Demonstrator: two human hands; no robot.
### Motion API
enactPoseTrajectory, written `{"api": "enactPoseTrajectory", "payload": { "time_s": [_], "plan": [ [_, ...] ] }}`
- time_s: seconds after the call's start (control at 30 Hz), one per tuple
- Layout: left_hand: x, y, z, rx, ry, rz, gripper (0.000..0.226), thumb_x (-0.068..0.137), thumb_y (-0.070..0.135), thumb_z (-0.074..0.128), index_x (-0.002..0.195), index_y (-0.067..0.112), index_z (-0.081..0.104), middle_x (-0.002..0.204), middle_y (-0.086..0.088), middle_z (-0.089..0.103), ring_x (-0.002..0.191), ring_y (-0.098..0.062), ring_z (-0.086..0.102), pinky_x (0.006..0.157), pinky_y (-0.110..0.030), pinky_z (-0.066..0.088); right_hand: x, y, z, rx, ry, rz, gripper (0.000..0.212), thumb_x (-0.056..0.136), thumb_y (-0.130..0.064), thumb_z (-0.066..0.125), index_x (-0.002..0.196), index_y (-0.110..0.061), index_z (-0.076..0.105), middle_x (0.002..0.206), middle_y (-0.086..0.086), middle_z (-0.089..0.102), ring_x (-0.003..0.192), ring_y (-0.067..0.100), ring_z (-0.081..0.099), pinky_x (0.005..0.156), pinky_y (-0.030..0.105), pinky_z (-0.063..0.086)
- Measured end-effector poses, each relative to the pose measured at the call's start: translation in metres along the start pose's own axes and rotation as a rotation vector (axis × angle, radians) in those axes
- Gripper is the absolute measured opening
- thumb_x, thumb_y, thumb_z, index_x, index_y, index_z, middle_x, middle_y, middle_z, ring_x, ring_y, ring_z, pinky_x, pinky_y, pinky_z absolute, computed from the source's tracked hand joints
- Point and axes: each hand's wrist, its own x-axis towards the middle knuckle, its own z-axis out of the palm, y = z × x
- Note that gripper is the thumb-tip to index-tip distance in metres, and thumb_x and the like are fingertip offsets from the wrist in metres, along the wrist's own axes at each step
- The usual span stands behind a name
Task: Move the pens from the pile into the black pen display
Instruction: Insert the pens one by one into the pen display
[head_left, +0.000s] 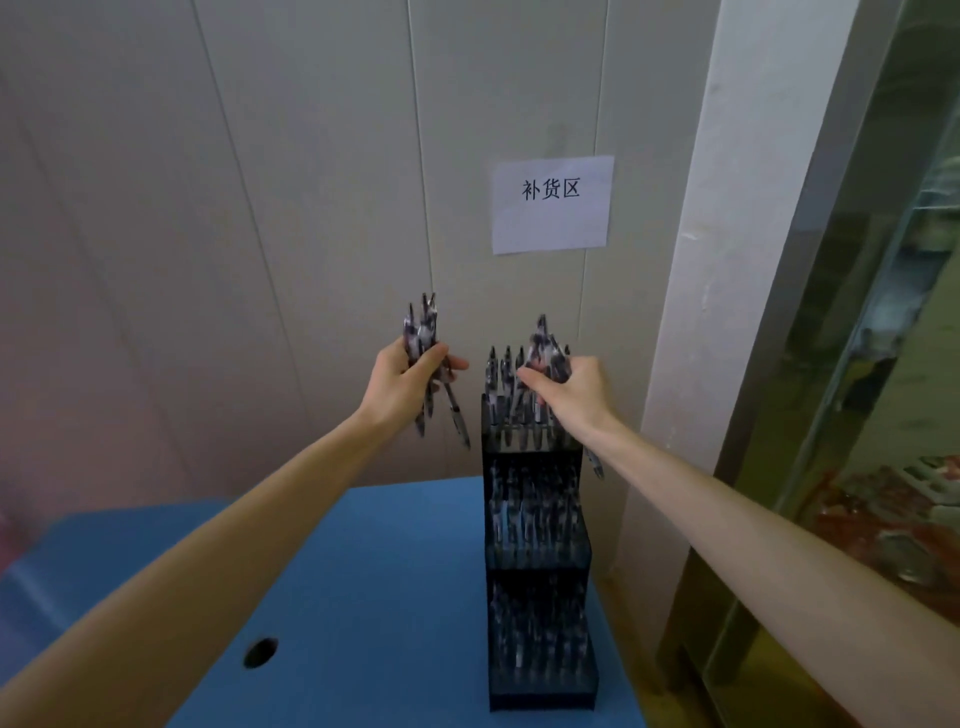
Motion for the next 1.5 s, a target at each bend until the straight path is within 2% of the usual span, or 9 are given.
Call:
{"api": "enactPoseTrajectory", "payload": {
  "time_s": [0.13, 0.27, 0.33, 0.57, 0.8, 1.0, 1.17, 1.37, 1.5],
  "plan": [
    [0.018, -0.017, 0.001, -0.002, -0.034, 0.003, 0.026, 0.107, 0.017, 0.050, 0.109, -0.003, 0.067, 0.100, -0.004, 0.078, 0.086, -0.016, 0.071, 0.077, -0.025, 0.056, 0.005, 0.012, 0.019, -0.100, 0.026, -0.079, 0.047, 0.090, -0.040, 0.075, 0.058, -0.008, 0.060, 0.053, 0.009, 0.061, 0.048, 0.026, 0.058, 0.050, 0.038, 0.047],
    [0.036, -0.032, 0.000, -0.008, -0.065, 0.039, 0.026, 0.107, 0.020, 0.051, 0.107, 0.001, 0.069, 0.101, -0.002, 0.078, 0.090, -0.020, 0.071, 0.081, -0.028, 0.057, 0.003, 0.013, 0.029, -0.176, 0.076, -0.215, 0.055, 0.093, -0.028, 0.075, 0.049, -0.029, 0.041, 0.040, -0.011, 0.038, 0.038, 0.009, 0.042, 0.042, 0.017, 0.027],
    [0.044, -0.039, 0.002, -0.027, -0.062, 0.042, 0.027, 0.107, 0.019, 0.051, 0.105, 0.000, 0.070, 0.101, -0.003, 0.078, 0.090, -0.019, 0.071, 0.080, -0.028, 0.056, 0.002, 0.018, 0.031, -0.233, 0.067, -0.285, 0.056, 0.093, -0.028, 0.075, 0.051, -0.031, 0.038, 0.041, -0.012, 0.036, 0.039, 0.010, 0.041, 0.041, 0.017, 0.026],
    [0.057, -0.047, 0.009, -0.049, -0.019, 0.023, 0.030, 0.106, 0.022, 0.051, 0.103, 0.003, 0.075, 0.084, 0.006, 0.070, 0.071, 0.001, 0.061, 0.070, -0.016, 0.049, -0.002, 0.033, 0.036, -0.434, -0.032, -0.283, 0.041, 0.092, -0.037, 0.074, 0.059, -0.028, 0.052, 0.050, -0.010, 0.054, 0.043, 0.010, 0.051, 0.043, 0.026, 0.037],
    [0.076, -0.031, 0.000, -0.070, 0.052, -0.025, 0.036, 0.102, 0.030, 0.059, 0.103, -0.005, 0.066, 0.070, -0.003, 0.051, 0.062, -0.013, 0.045, 0.057, -0.026, 0.038, -0.007, 0.025, 0.039, -0.593, 0.026, -0.263, 0.050, 0.094, -0.039, 0.071, 0.055, -0.032, 0.040, 0.047, -0.017, 0.041, 0.042, 0.001, 0.042, 0.044, 0.018, 0.024],
    [0.089, -0.006, 0.002, -0.191, 0.035, -0.040, 0.033, 0.103, 0.027, 0.059, 0.107, -0.004, 0.067, 0.067, 0.001, 0.053, 0.060, -0.012, 0.046, 0.060, -0.030, 0.039, -0.008, 0.019, 0.039, -0.644, 0.041, -0.208, 0.040, 0.097, -0.040, 0.067, 0.063, -0.022, 0.057, 0.048, -0.016, 0.045, 0.042, 0.000, 0.045, 0.042, 0.015, 0.024],
    [0.095, -0.001, 0.009, -0.236, 0.060, -0.063, 0.025, 0.102, 0.027, 0.060, 0.099, 0.004, 0.070, 0.071, 0.000, 0.055, 0.064, -0.010, 0.048, 0.067, -0.031, 0.043, -0.013, 0.029, 0.046, -0.653, 0.072, -0.185, 0.037, 0.098, -0.041, 0.064, 0.071, -0.017, 0.071, 0.056, -0.007, 0.062, 0.048, 0.010, 0.058, 0.045, 0.024, 0.044],
    [0.098, 0.015, 0.019, -0.241, 0.105, 0.020, 0.026, 0.103, 0.027, 0.059, 0.099, 0.003, 0.071, 0.074, -0.003, 0.056, 0.064, -0.012, 0.049, 0.068, -0.033, 0.043, -0.023, 0.033, 0.025, -0.328, 0.057, -0.186, 0.050, 0.097, -0.041, 0.067, 0.053, -0.026, 0.047, 0.043, -0.012, 0.043, 0.036, 0.009, 0.040, 0.042, 0.016, 0.025],
    [0.102, 0.028, 0.027, -0.230, 0.124, 0.122, 0.024, 0.103, 0.026, 0.059, 0.097, 0.005, 0.069, 0.069, 0.002, 0.056, 0.062, -0.010, 0.048, 0.064, -0.027, 0.043, -0.022, 0.024, 0.002, 0.103, 0.040, -0.051, 0.037, 0.104, -0.025, 0.056, 0.078, 0.001, 0.063, 0.055, 0.003, 0.052, 0.039, 0.012, 0.039, 0.043, 0.025, 0.032]
  ]
}}
